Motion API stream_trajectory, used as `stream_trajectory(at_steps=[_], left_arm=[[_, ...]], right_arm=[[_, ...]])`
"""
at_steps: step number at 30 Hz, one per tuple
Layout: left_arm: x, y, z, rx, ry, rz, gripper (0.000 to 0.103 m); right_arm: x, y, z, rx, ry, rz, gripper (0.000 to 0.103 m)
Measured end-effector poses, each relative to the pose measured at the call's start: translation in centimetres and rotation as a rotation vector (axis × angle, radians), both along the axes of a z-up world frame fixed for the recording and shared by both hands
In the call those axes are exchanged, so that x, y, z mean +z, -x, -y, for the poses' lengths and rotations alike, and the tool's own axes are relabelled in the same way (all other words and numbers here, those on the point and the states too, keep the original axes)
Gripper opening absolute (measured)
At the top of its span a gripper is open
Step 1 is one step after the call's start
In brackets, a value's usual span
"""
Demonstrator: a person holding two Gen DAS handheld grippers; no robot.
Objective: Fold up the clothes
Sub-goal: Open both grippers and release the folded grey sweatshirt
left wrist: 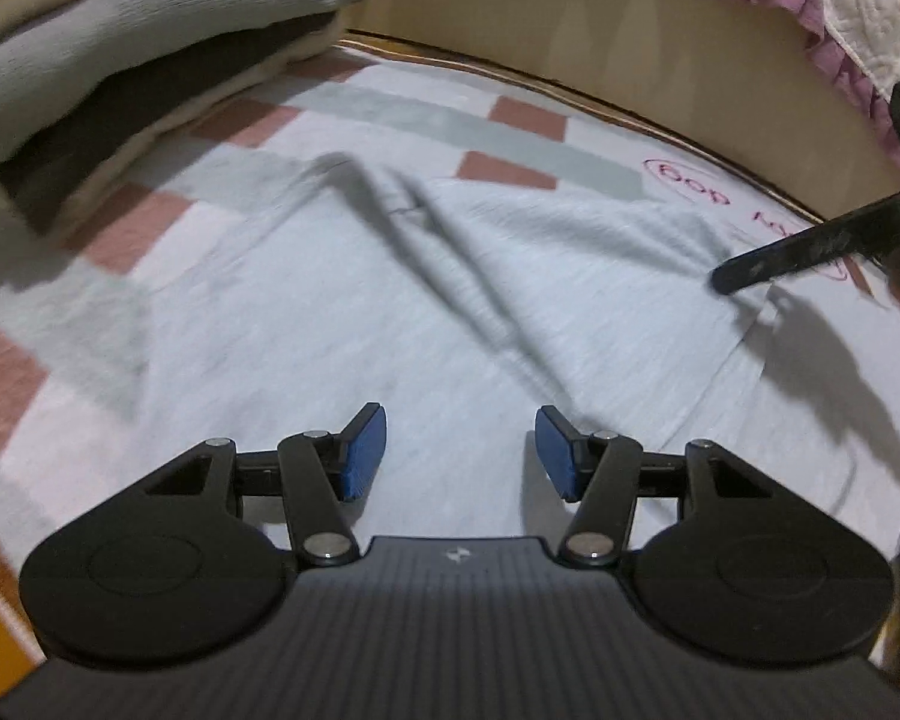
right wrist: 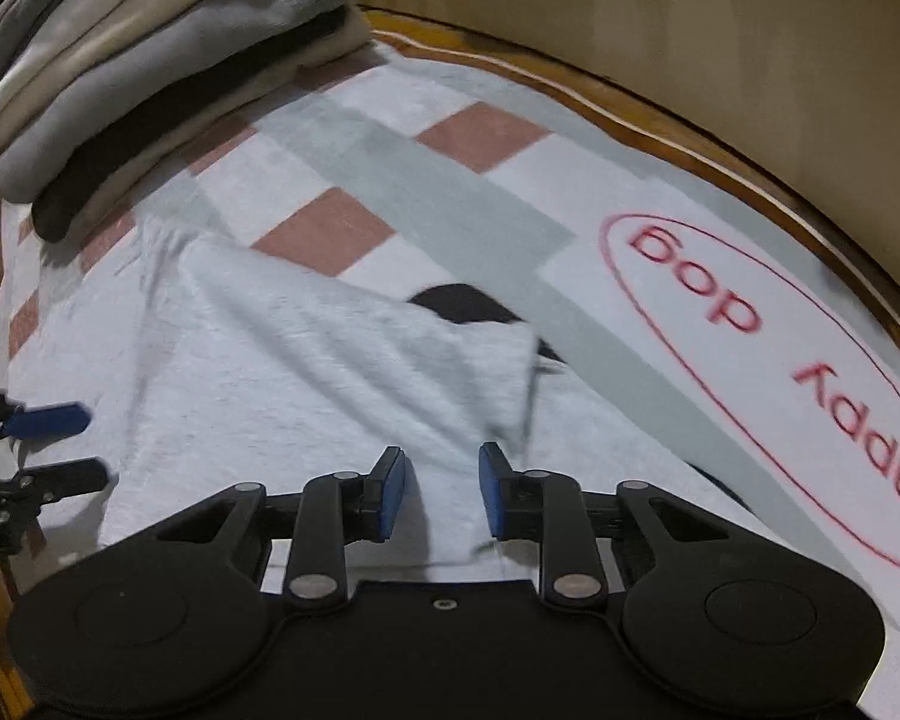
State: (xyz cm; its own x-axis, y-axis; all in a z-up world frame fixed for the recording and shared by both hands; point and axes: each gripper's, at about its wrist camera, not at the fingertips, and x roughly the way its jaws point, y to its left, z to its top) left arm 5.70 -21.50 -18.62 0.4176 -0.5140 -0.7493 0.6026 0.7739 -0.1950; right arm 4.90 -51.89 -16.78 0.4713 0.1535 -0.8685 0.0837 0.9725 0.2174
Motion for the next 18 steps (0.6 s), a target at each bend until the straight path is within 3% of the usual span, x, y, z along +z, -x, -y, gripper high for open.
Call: stream_trajectory(at_steps=[1, 3, 5, 7, 11, 14, 18], left_arm=[[0.2, 0.3, -0.4, 0.012, -0.005, 0.009, 0.054], [0.6, 0.8, -1.2, 0.031, -0.013, 0.028, 0.055], [1.2, 1.6, -1.4, 0.020, 0.000, 0.043, 0.055], [2.0, 2.1, -1.3, 0.008, 0.017, 0.031, 0.054], [2.9, 2.4, 0.2, 0.002, 0.064, -0.063, 0.054], [3.0, 2.7, 2.1, -0.010, 0.048, -0.123, 0.054], [3.1, 3.9, 4.4, -0.066, 0.027, -0.103, 0.054]], right_arm=[[0.1, 0.2, 0.6, -0.028, -0.013, -0.009, 0.028], [0.9, 1.2, 2.6, -0.136, -0.094, -0.016, 0.040], [2.3, 3.3, 5.1, -0.217, -0.199, -0.006, 0.042], [3.8, 5.4, 7.6, -0.296, -0.305, 0.008, 0.042], [7.0, 12.9, 13.5, -0.399, -0.531, 0.131, 0.050], [6.9, 20.0, 16.9, -0.545, -0.470, 0.093, 0.053], [4.7, 29.4, 19.3, -0.753, -0.384, 0.011, 0.053]])
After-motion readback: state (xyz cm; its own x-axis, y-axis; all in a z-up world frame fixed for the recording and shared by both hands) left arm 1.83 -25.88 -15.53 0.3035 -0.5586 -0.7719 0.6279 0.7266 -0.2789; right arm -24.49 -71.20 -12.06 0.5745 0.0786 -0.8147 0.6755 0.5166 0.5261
